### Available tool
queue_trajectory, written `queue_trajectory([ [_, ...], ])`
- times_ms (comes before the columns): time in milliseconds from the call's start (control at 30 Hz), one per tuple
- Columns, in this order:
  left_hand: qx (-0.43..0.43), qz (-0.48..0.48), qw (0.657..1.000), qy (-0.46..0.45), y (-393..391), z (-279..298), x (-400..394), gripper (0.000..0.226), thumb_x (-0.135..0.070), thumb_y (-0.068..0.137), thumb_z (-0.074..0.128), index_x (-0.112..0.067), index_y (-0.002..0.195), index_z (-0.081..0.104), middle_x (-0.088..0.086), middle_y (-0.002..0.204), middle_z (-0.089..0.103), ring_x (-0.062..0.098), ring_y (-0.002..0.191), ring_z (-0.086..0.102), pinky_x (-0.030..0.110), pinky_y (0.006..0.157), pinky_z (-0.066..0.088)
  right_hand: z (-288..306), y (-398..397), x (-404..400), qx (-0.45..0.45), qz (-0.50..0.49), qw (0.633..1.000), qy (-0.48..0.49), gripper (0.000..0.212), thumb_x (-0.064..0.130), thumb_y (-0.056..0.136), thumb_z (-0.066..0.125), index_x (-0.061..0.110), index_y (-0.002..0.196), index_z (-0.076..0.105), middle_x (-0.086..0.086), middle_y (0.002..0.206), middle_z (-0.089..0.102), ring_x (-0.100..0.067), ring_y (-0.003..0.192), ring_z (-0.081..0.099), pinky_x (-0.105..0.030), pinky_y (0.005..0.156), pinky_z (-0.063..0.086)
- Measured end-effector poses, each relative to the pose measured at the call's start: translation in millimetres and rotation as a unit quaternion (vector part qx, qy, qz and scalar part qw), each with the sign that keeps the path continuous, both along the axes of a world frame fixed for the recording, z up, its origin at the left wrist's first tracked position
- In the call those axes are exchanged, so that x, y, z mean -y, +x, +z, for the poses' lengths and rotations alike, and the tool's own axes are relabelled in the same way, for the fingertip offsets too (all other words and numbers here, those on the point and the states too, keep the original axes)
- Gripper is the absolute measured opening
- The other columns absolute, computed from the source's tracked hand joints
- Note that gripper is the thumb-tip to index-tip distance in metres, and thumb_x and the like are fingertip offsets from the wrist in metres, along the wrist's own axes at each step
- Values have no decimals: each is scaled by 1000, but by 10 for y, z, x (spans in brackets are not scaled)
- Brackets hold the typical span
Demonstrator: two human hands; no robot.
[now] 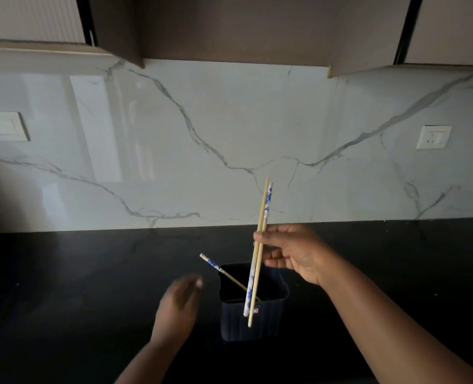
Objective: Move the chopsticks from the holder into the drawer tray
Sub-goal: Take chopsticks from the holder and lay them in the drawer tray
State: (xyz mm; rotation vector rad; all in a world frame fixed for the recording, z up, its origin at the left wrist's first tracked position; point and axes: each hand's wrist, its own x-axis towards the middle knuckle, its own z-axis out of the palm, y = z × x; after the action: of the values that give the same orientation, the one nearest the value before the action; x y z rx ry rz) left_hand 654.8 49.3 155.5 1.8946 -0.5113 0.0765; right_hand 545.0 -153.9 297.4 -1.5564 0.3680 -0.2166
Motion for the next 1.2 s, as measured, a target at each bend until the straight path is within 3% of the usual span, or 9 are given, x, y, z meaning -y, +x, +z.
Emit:
queue_trajectory([
  [100,-62,-63,986,-142,-82,747,156,12,-38,87,66,-30,94,72,-5,91,74,6,87,67,25,75,46,-61,-69,-111,-23,47,999,1,22,17,78,78,4,95,73,-13,85,76,-19,69,72,-27,58,56],
  [267,-246,-245,925,-157,-267,1308,322,25,-35,83,69,-15,95,75,11,101,75,24,89,73,29,70,57,-148,-153,-331,-37,62,997,-2,21,17,72,83,6,88,73,-12,80,76,-17,64,70,-27,58,58],
  [467,-309,-218,907,-184,-340,1155,322,19,-16,85,67,-4,100,71,14,98,75,23,80,73,31,63,57,-169,-246,-418,-61,56,996,-39,27,19,76,81,3,97,71,-11,80,77,-18,66,71,-30,61,59],
  [600,-324,-182,907,-198,-323,1134,267,22,-17,86,66,-2,102,70,16,97,75,26,81,74,34,65,58,-83,-313,-418,2,6,990,-139,6,18,78,79,18,82,75,0,75,76,-8,61,68,-23,57,55],
  [700,-340,-174,900,-209,-300,1153,210,24,-19,75,71,-5,95,74,15,95,76,26,81,74,35,63,58,34,-383,-389,207,-36,914,-348,17,16,78,78,29,87,77,12,86,76,1,77,69,-18,70,55],
  [800,-354,-196,889,-215,-307,1186,157,28,-23,66,72,-6,88,75,14,89,75,24,74,73,33,60,59,87,-451,-359,340,-24,695,-633,26,6,74,78,23,93,79,-1,107,73,-19,102,68,-29,86,55],
  [900,-361,-231,877,-217,-328,1209,121,19,-22,70,69,-9,81,78,12,86,75,21,70,72,31,59,58,19,-468,-373,341,-1,591,-731,29,7,66,76,25,89,79,-6,112,72,-31,107,66,-39,86,54],
  [1000,-360,-255,870,-218,-366,1233,94,16,-20,76,68,-10,82,78,13,85,73,23,70,71,34,59,59,-137,-451,-373,315,28,586,-746,39,3,56,87,28,84,80,-4,112,72,-30,107,66,-40,85,54],
  [1200,-353,-256,873,-217,-399,1222,80,15,-15,81,64,-8,86,77,17,87,72,27,74,72,37,61,60,-297,-422,-374,309,45,653,-690,45,-3,56,88,29,86,80,-6,116,70,-31,110,65,-43,85,56],
])
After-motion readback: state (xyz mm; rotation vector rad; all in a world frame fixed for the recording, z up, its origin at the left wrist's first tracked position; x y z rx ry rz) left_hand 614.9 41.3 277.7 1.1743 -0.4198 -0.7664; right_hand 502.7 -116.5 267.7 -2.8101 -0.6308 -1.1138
